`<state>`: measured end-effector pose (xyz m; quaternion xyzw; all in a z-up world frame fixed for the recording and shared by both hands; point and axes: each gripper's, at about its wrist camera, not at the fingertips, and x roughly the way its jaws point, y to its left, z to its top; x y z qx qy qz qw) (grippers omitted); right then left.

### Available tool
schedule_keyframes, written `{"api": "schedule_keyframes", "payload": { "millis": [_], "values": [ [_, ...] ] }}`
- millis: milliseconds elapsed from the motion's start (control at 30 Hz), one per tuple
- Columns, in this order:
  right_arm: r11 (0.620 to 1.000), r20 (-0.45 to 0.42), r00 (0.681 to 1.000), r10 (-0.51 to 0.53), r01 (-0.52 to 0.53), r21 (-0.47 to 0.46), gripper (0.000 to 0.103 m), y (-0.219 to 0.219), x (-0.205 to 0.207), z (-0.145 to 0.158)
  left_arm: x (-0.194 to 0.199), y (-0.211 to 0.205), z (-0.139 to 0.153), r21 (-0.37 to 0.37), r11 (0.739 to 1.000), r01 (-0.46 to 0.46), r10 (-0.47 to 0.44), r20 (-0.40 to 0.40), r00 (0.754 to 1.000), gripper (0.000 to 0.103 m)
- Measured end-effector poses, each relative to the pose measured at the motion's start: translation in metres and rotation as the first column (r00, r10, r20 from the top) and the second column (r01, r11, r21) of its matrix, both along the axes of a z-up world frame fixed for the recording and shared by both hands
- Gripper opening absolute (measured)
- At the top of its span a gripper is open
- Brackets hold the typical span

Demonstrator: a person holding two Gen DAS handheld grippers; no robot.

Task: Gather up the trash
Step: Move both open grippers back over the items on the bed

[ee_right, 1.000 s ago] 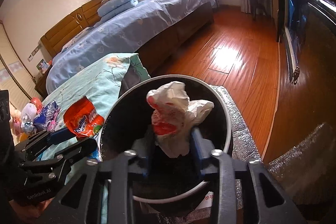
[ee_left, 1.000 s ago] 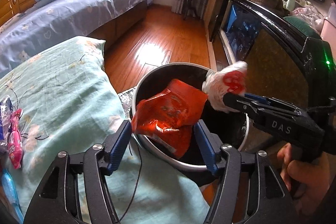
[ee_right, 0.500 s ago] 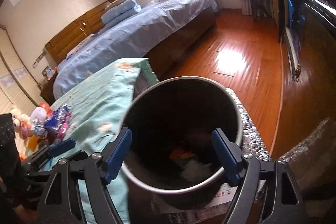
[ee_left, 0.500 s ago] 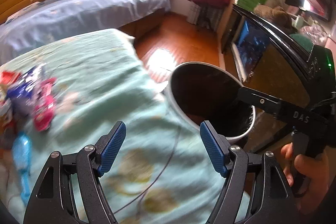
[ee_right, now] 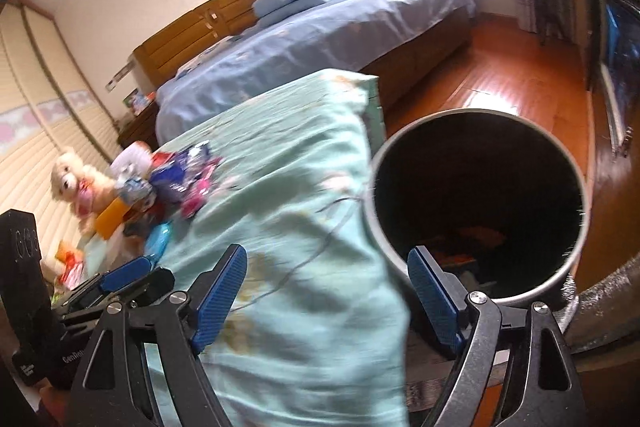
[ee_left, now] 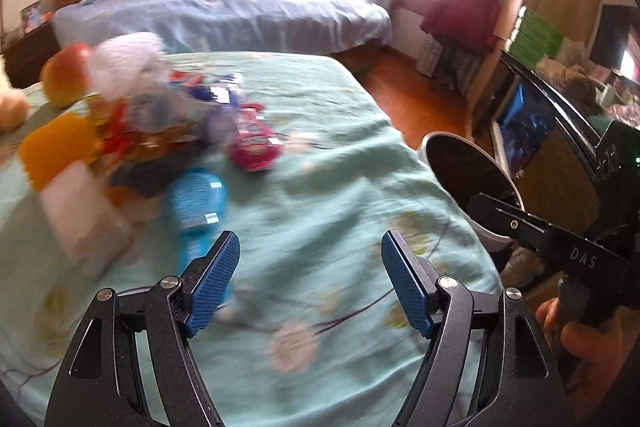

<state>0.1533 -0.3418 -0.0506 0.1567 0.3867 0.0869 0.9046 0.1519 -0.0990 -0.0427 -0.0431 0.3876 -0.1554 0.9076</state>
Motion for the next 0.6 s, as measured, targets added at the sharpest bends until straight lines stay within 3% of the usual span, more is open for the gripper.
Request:
{"api": "schedule_keyframes", "payload": {
  "millis": [600],
  "values": [
    [0.990, -0.005, 0.990, 0.138, -0.138, -0.022, 0.084, 0.079, -0.003, 0.002, -0.005, 0.108, -0.012, 0.004, 0.970, -0.244, 0.244, -0.025, 0.970, 0.075]
  ]
}}
